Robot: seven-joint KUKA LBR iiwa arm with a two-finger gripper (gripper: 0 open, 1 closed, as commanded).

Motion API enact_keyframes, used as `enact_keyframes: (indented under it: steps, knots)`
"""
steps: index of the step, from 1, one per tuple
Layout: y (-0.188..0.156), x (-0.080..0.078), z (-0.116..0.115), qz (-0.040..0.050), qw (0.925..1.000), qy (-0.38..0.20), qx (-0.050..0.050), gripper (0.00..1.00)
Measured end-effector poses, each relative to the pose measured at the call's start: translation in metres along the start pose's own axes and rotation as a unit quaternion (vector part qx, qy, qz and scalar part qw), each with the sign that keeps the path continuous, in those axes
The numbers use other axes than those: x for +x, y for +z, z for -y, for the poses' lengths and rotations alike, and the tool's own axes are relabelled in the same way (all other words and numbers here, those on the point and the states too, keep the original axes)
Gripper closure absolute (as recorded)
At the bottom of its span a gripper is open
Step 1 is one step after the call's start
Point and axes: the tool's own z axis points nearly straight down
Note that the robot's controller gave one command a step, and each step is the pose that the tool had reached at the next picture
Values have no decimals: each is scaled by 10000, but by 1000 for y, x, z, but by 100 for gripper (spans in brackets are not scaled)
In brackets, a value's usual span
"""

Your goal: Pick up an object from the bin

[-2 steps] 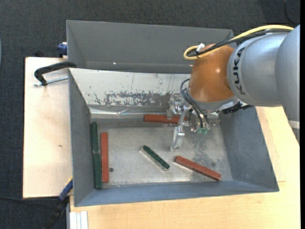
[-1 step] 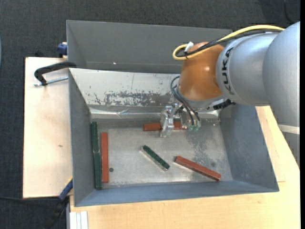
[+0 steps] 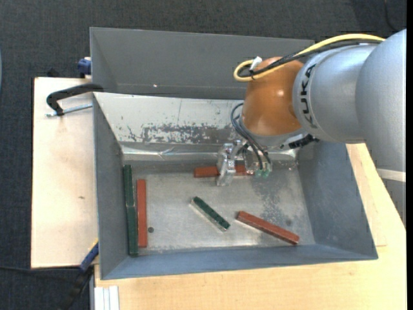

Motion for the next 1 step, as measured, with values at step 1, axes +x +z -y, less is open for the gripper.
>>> enact_keyframes:
  steps: [1]
  knots:
    - [-1,0,0,-5,10000,-3,0,100]
